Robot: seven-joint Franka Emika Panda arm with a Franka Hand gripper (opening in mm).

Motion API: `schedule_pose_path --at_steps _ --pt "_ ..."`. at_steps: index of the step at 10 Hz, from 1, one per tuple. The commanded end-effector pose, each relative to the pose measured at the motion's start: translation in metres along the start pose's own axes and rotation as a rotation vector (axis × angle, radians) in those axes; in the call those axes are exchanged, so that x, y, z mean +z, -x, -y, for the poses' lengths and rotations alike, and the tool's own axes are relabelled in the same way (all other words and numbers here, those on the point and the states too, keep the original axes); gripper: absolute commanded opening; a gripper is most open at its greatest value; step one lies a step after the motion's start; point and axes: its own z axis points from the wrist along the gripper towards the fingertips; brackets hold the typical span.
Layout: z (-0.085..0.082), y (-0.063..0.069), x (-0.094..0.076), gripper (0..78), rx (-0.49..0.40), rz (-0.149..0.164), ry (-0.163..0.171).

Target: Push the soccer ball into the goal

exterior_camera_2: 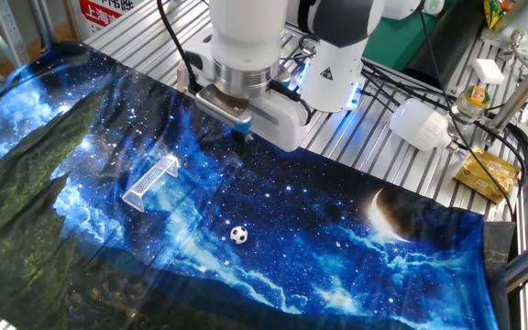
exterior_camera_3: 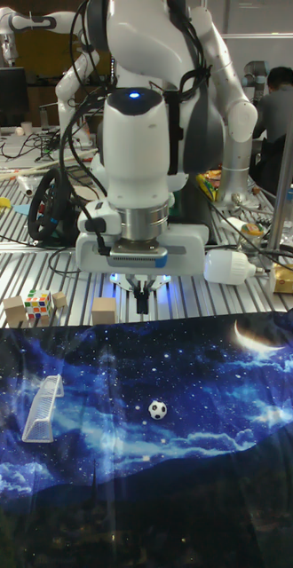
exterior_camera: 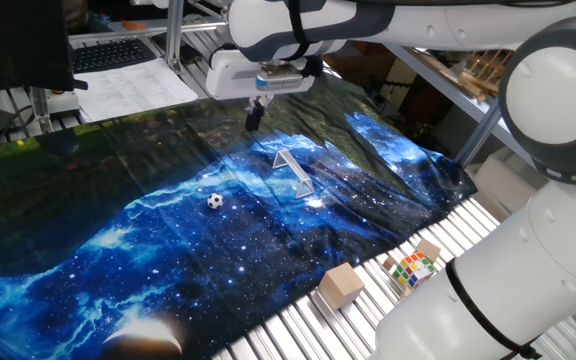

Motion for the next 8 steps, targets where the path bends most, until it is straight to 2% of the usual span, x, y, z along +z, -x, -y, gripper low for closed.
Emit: schedule_pose_path --at_steps 1,4,8 --pt "-0.018 -0.003 -0.005 0.0 0.063 -0.001 0.004" --pt "-0.028 -0.004 -0.003 0.0 0.093 -0.002 0.006" --pt "-0.038 0.005 0.000 0.0 0.152 -0.001 0.009"
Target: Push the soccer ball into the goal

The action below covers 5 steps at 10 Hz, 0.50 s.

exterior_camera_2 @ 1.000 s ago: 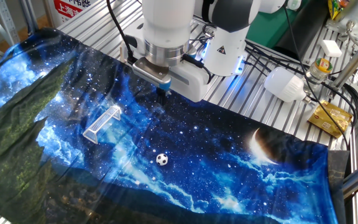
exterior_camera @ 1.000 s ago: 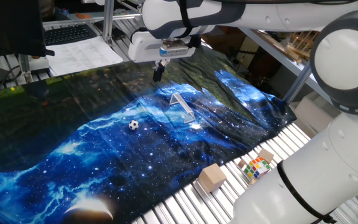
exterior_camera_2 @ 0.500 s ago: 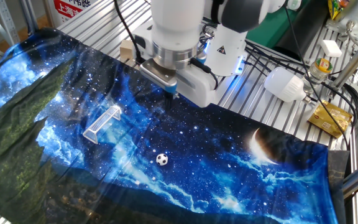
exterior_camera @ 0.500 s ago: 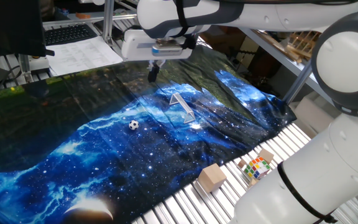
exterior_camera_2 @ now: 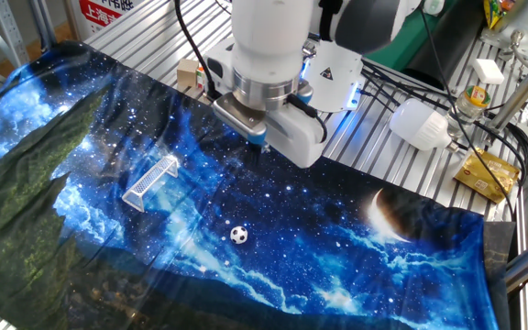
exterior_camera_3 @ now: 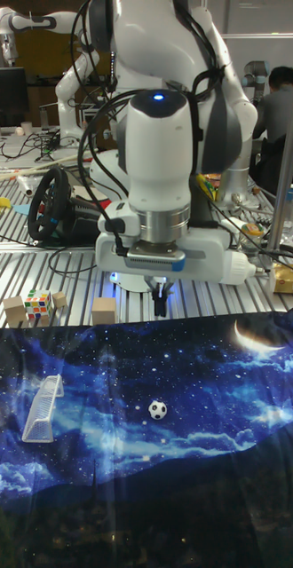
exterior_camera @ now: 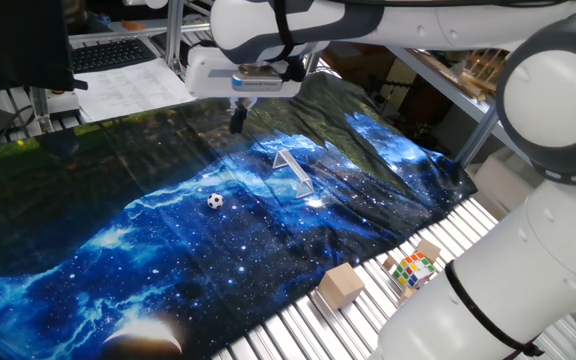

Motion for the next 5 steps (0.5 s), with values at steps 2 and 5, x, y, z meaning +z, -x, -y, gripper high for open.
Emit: schedule_pose_path --at_steps 2,5 --pt "-0.0113 0.0033 0.0018 0.0 0.066 0.010 -0.001" --pt "-0.0160 0.0012 0.0011 0.0 0.107 0.014 0.000"
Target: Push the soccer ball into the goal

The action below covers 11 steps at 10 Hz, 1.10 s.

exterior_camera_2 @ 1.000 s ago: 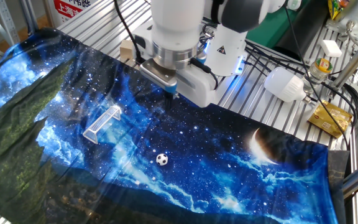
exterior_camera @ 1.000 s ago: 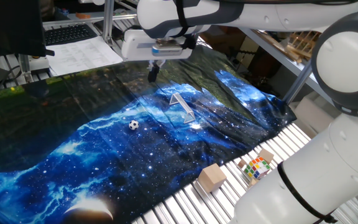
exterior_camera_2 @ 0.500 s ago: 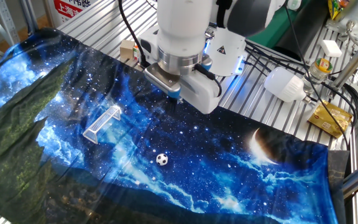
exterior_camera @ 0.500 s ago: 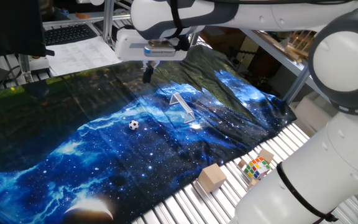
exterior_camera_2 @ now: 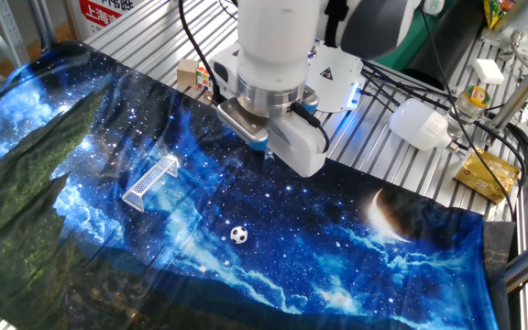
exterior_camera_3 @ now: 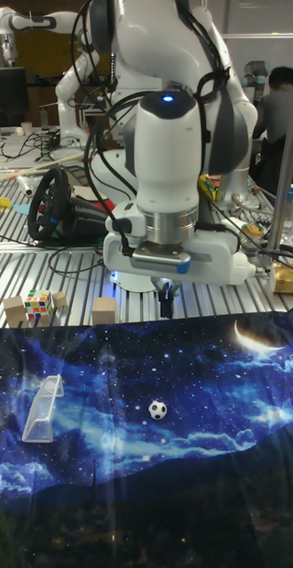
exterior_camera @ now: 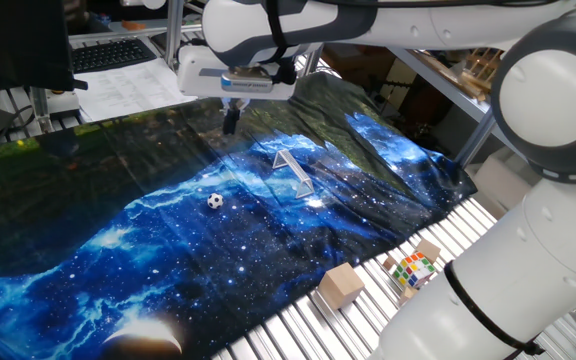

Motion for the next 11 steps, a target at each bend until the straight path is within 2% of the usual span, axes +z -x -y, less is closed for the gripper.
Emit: schedule_pose_path --at_steps 1,3,7,11 --pt "-0.0029 -0.0011 -0.0013 0.0 0.040 0.009 0.001" --pt "-0.0029 -0.0011 -0.0013 0.0 0.049 0.015 0.003" --pt "-0.0029 -0.0011 -0.0013 0.0 0.187 0.004 0.018" --pt "-0.0029 -0.0011 -0.0013 0.0 0.334 -0.044 0.088"
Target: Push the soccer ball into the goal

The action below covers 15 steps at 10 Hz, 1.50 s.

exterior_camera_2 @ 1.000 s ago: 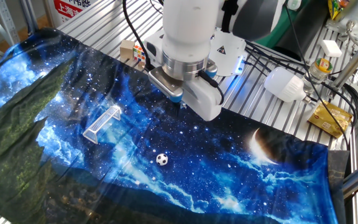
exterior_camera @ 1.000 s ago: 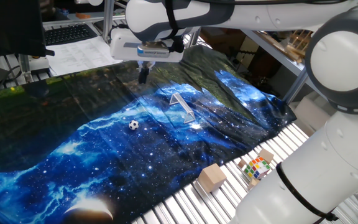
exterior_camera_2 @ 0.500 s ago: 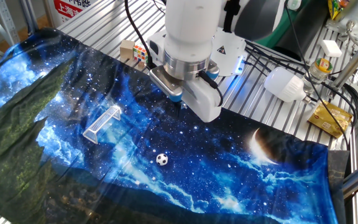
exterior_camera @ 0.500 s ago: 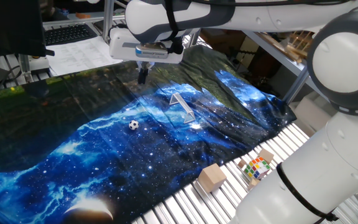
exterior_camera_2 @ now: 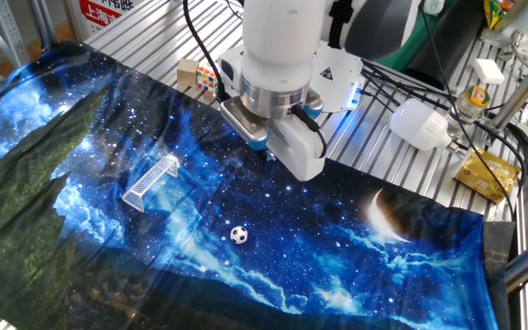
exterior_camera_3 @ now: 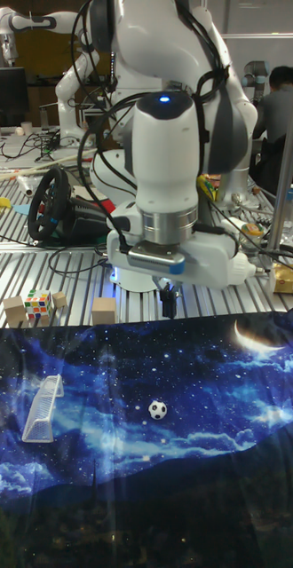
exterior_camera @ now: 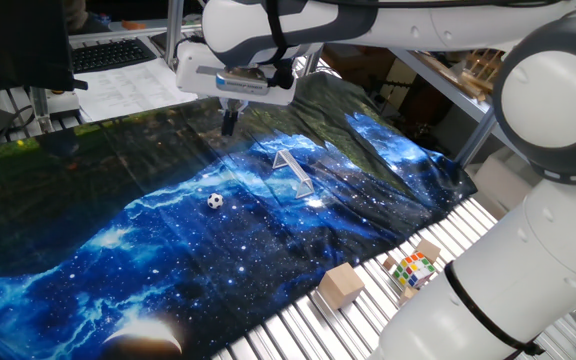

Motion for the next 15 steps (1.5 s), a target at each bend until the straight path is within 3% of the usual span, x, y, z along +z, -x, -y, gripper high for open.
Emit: schedule_pose_path --at_steps 1,4,8,15 --pt "-0.001 0.001 -0.001 0.0 0.216 -0.048 0.055" --pt "-0.010 0.003 0.014 0.0 0.310 -0.047 0.051" --pt "-0.024 0.008 0.047 0.0 0.385 -0.026 0.039" --pt "-0.034 0.014 0.089 0.0 0.447 -0.013 0.026"
